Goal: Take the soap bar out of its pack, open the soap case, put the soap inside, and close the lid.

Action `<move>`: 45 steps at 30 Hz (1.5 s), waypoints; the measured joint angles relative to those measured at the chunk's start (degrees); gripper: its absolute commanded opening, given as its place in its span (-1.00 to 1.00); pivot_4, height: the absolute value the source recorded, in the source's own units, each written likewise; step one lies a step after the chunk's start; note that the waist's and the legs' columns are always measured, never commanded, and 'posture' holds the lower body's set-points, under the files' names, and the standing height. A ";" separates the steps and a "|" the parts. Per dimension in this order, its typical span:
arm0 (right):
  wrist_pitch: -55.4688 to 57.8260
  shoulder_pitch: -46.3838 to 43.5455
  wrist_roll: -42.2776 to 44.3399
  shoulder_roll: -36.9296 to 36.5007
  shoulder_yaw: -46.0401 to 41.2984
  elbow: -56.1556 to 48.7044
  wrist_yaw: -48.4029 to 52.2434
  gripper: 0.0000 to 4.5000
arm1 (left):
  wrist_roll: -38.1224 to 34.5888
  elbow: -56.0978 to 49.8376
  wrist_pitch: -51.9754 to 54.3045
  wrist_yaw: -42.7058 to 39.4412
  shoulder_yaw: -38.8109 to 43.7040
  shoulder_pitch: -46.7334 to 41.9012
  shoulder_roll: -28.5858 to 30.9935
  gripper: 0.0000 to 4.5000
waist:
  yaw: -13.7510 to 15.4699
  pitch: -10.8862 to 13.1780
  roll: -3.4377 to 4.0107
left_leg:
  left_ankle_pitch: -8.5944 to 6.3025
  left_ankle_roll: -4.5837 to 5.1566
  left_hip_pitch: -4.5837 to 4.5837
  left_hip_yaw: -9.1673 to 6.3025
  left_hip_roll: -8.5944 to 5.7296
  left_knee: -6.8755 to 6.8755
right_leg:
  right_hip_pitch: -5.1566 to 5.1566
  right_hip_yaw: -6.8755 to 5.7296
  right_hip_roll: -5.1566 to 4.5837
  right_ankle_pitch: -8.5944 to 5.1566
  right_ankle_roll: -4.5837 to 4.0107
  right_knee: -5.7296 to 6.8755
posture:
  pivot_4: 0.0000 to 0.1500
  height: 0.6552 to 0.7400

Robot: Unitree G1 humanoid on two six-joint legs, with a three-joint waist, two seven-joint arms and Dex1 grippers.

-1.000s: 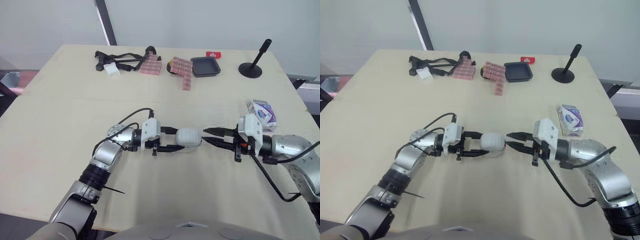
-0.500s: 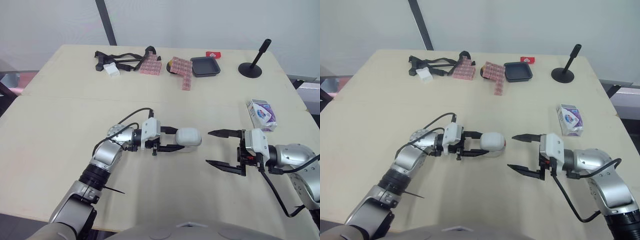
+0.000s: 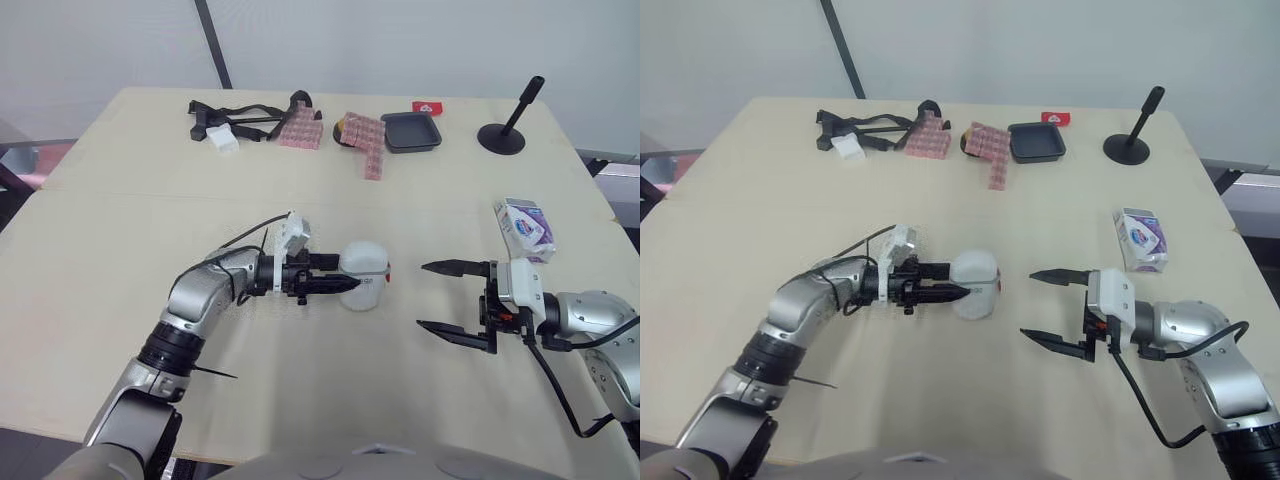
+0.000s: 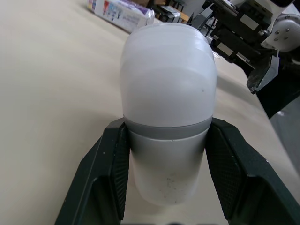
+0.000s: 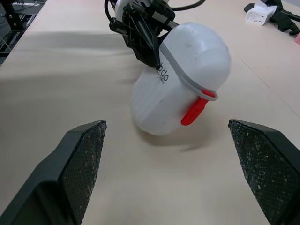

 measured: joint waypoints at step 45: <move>2.75 0.25 1.78 0.42 -0.05 -1.18 -1.86 1.00 | 0.74 7.35 10.49 5.46 -2.41 -8.10 3.55 0.98 | -0.21 0.04 0.04 | 0.08 0.04 0.18 -0.13 -0.08 -0.01 | 0.32 -0.08 -0.07 0.08 -0.01 -0.19 | 1.00 1.00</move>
